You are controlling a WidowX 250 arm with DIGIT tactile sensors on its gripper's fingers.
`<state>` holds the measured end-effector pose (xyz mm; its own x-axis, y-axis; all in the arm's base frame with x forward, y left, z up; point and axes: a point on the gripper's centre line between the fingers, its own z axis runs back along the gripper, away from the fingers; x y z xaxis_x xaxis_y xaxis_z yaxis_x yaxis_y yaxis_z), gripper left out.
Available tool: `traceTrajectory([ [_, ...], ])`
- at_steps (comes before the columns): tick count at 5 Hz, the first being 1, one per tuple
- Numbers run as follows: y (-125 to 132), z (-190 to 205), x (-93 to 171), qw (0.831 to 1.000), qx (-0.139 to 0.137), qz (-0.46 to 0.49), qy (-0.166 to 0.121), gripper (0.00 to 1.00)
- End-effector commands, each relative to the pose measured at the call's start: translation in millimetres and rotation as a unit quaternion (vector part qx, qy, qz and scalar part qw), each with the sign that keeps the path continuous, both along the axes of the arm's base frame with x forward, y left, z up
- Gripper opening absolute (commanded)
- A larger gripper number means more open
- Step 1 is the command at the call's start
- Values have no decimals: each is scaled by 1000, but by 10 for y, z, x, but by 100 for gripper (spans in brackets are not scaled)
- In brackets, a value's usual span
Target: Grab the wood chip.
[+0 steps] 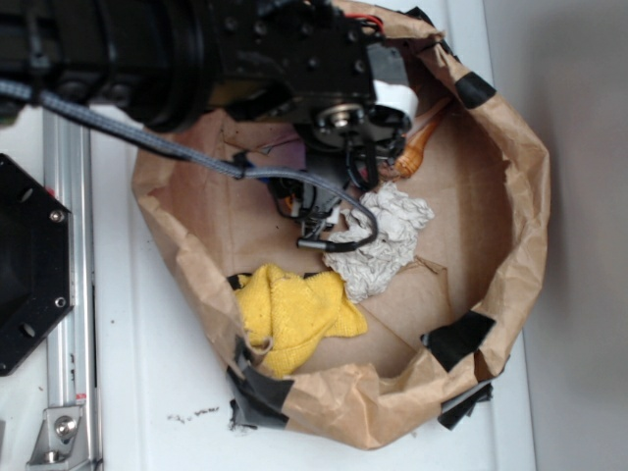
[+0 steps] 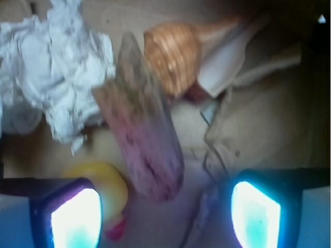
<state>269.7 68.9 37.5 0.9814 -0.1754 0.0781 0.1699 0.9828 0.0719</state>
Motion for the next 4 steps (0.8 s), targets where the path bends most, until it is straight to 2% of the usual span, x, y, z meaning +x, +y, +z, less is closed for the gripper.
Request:
traceTrajectory([
  [1, 66, 38, 174, 999, -29, 22, -34, 100],
  [2, 17, 80, 198, 998, -52, 22, -32, 100],
  [3, -38, 22, 202, 999, -41, 16, -29, 100],
  [4, -59, -162, 229, 999, -30, 18, -11, 100],
])
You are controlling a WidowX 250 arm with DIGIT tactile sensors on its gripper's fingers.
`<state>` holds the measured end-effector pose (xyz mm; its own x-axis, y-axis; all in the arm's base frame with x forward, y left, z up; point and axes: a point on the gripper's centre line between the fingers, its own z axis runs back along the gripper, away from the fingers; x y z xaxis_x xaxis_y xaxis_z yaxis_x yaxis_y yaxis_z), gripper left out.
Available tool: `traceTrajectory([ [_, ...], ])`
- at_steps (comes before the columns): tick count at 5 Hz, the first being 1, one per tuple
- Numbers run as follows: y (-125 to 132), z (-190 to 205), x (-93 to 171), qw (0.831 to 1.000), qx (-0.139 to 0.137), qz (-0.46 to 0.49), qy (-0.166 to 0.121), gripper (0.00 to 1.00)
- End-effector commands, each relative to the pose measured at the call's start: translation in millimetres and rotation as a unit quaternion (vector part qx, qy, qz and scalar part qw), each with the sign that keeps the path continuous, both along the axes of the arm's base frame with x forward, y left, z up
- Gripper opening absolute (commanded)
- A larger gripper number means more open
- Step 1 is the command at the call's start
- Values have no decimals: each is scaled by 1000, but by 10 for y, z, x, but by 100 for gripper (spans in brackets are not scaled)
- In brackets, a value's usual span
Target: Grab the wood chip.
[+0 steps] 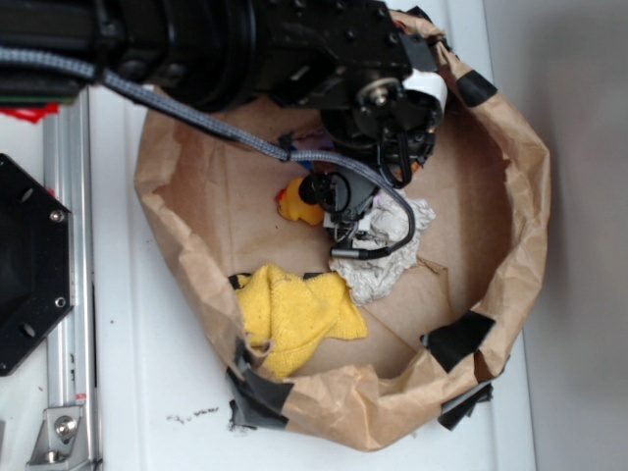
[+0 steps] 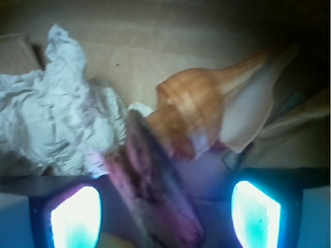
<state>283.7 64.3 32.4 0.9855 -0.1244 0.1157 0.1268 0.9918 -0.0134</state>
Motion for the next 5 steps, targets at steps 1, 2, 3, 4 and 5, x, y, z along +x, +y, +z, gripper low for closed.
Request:
traceTrajectory([
  [1, -24, -203, 68, 1000, 19, -2, 11, 70],
  [2, -29, -198, 35, 1000, 23, -2, 7, 0],
  [3, -44, -215, -2, 1000, 24, -5, 4, 0],
  [4, -83, -315, -11, 999, 34, -13, 15, 0],
  [5, -86, -180, -46, 999, 42, -17, 18, 0],
])
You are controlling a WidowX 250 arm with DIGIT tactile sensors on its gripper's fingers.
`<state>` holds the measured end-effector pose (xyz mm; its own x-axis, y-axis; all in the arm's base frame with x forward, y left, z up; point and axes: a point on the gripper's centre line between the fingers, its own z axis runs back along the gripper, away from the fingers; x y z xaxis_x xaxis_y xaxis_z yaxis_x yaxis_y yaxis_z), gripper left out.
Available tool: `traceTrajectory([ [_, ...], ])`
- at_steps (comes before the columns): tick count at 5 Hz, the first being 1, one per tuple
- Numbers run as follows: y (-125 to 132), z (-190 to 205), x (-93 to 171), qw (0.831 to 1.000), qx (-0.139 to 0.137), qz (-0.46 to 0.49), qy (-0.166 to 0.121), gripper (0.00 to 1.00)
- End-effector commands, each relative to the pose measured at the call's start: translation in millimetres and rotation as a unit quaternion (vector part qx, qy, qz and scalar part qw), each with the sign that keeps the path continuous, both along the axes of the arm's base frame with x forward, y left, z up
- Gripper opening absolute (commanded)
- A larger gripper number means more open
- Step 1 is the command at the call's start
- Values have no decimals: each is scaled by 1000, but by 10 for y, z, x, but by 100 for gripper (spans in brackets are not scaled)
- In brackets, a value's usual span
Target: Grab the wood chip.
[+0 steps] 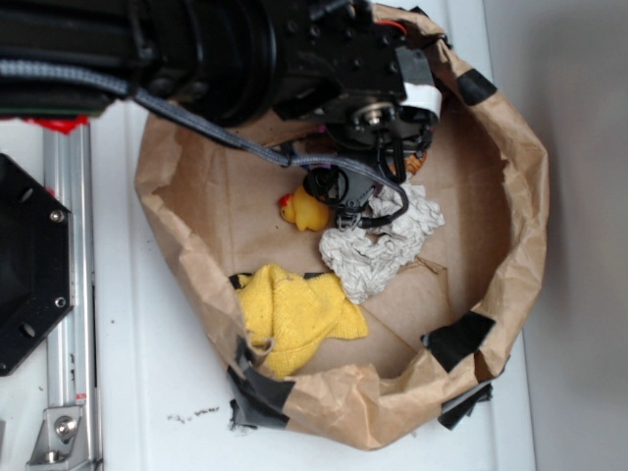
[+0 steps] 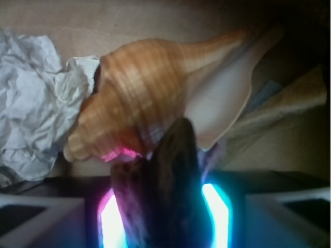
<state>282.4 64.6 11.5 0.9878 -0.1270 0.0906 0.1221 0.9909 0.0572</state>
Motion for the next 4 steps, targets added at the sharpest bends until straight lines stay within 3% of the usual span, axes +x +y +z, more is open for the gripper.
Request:
traceTrajectory([
  [1, -63, 535, -166, 999, -27, 24, 9, 0],
  [2, -67, 1044, -297, 996, -60, 60, 36, 0],
  [3, -145, 1545, -310, 990, -66, 93, 81, 0],
  [4, -215, 1818, -335, 990, -47, 113, 73, 0],
])
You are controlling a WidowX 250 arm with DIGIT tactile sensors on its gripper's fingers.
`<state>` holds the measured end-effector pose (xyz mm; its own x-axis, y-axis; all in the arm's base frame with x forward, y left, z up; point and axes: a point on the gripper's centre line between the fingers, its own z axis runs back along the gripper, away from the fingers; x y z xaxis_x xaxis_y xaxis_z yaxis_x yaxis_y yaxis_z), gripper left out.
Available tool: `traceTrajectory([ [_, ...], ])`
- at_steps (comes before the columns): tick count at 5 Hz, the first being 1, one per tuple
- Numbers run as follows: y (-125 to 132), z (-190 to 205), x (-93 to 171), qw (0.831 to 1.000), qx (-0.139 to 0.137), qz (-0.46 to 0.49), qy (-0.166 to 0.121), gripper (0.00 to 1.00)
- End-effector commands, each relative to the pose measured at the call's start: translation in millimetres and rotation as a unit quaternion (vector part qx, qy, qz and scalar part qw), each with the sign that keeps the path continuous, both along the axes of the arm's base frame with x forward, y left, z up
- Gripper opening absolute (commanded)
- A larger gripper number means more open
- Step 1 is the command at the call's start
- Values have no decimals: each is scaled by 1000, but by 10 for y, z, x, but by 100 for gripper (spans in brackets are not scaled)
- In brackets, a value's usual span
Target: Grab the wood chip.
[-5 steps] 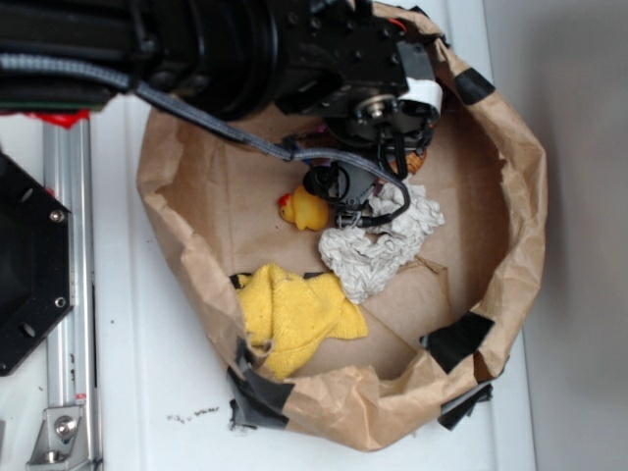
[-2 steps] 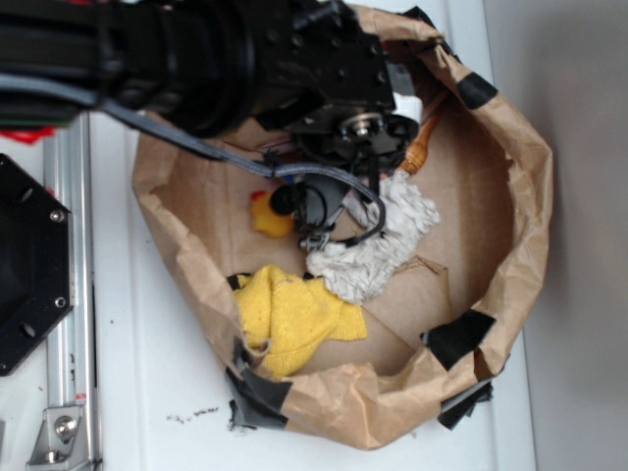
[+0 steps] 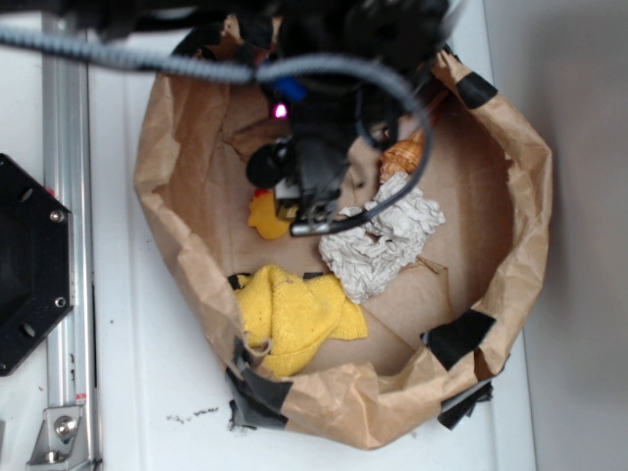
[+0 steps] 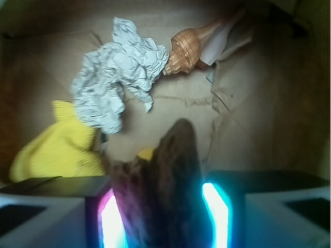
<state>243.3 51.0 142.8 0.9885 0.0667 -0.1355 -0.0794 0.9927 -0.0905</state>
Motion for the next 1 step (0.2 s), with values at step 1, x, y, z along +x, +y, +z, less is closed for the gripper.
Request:
traceTrajectory([
  [1, -155, 438, 111, 997, 44, 16, -60, 0],
])
